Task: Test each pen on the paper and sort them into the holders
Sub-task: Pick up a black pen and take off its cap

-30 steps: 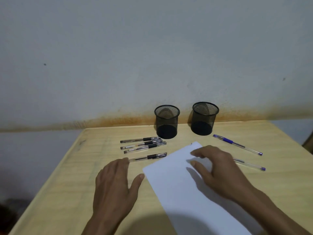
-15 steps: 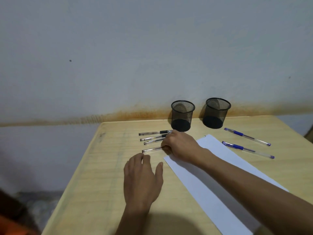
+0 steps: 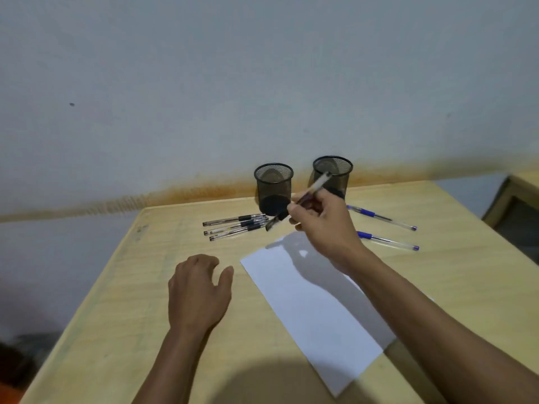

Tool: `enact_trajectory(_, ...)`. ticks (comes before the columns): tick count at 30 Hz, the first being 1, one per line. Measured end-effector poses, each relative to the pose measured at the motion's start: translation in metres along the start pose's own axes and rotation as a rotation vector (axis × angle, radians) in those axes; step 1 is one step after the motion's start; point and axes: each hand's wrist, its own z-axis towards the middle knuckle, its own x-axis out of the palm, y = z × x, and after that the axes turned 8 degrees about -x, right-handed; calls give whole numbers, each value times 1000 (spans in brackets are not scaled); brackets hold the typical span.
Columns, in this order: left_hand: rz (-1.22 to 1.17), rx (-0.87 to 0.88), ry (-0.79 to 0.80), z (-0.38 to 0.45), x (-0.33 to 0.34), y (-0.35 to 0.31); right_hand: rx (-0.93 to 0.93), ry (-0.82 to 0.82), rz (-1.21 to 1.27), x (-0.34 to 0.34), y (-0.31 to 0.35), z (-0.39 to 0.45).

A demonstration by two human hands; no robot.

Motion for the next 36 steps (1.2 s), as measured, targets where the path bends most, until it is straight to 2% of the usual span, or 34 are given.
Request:
enact_trajectory(3,-251,-68,33,-7,-7,-28,66,-53,162,-23,-5,-5)
enact_trajectory(6,-363,21,8,-18,-8,-69,72,-57,215,-36,-12,-9)
enact_trajectory(11,-233,303,-8,-19,5,-121,123,-94,314,-44,-29,-14)
enact_trajectory(16,-80,453,-30,-17,24,-139,259,-166,329,-47,-48,-15)
enact_trajectory(21,7,543,-68,-13,35,-143,268,-179,292,-56,-52,-10)
enact_trajectory(23,-15,501,-59,-10,31,-137,305,-251,350,-66,-56,-3)
enact_trajectory(25,-66,366,-59,-3,20,-119,331,-385,479,-83,-64,8)
enact_trajectory(27,-95,223,-53,5,5,-94,326,-430,510,-94,-69,14)
enact_trajectory(33,-81,-21,-128,34,-11,-36,255,-292,387,-65,-56,-2)
enact_trajectory(36,-10,-23,-171,43,-3,-18,206,-264,362,-63,-49,-7)
